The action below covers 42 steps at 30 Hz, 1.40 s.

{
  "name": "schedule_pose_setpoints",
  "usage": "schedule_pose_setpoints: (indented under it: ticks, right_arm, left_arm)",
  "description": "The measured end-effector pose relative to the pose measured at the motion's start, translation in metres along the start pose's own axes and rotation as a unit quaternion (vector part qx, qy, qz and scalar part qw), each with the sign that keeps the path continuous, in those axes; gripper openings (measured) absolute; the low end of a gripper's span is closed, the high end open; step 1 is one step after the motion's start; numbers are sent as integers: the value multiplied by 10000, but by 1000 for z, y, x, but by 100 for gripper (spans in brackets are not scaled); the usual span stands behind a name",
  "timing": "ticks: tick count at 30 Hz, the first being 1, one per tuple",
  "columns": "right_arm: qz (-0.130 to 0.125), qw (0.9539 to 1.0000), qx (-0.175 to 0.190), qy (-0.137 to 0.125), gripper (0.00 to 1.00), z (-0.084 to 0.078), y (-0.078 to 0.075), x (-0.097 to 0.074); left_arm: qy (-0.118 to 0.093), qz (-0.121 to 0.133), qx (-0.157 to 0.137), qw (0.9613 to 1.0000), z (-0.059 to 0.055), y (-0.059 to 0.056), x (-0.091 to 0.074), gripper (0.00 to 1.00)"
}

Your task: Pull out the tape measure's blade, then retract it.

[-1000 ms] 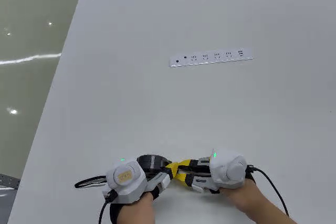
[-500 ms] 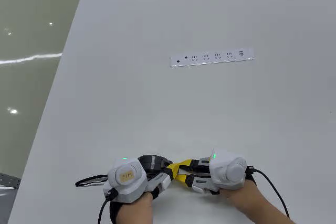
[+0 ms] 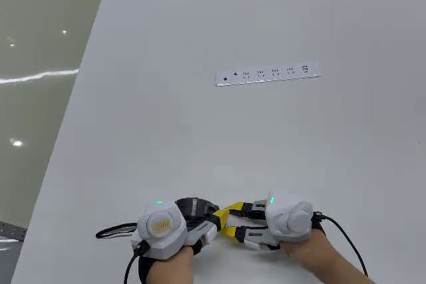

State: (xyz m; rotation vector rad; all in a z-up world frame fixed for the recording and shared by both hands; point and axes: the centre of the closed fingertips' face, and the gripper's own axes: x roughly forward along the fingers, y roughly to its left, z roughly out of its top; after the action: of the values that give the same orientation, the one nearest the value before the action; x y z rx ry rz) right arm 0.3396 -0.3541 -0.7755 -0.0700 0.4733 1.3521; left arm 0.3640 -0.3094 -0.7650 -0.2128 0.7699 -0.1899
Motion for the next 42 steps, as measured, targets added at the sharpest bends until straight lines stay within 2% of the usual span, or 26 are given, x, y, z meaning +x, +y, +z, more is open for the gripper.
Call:
schedule_pose_setpoints:
  ticks: [8, 11, 13, 15, 19, 27, 33, 37, 42]
  right_arm:
    - [-22, 10000, 7, 19, 25, 0, 0, -2]
    - [-62, 9999, 57, -69, 25, 2, 0, -6]
    - [-98, 9999, 74, -86, 25, 1, 0, -9]
    - [-148, 9997, 97, -146, 26, 2, 0, -12]
    - [-260, 9991, 202, -269, 26, 3, -2, -19]
    - [-405, 9982, 300, -329, 28, 4, 1, -33]
    - [-495, 9975, 354, -356, 28, 4, 2, -38]
    - [-533, 9974, 347, -347, 28, 5, 4, -39]
    - [-562, 9969, 412, -359, 28, 6, 5, -39]
  left_arm:
    - [-10, -48, 64, 10000, 0, 1, -1, 74]
    - [-125, -72, 79, 9999, 4, 3, -4, 74]
    - [-140, -161, 109, 9997, 4, 0, -4, 75]
    - [-173, -208, 299, 9992, 5, -2, -5, 75]
    - [-204, -300, 412, 9985, 5, -4, -9, 75]
    - [-289, -547, 781, 9950, 7, -5, -23, 76]
    - [-368, -697, 943, 9924, 8, -5, -31, 77]
    - [-342, -766, 1071, 9907, 4, -7, -32, 77]
    - [-328, -778, 1049, 9909, 1, -7, -32, 76]
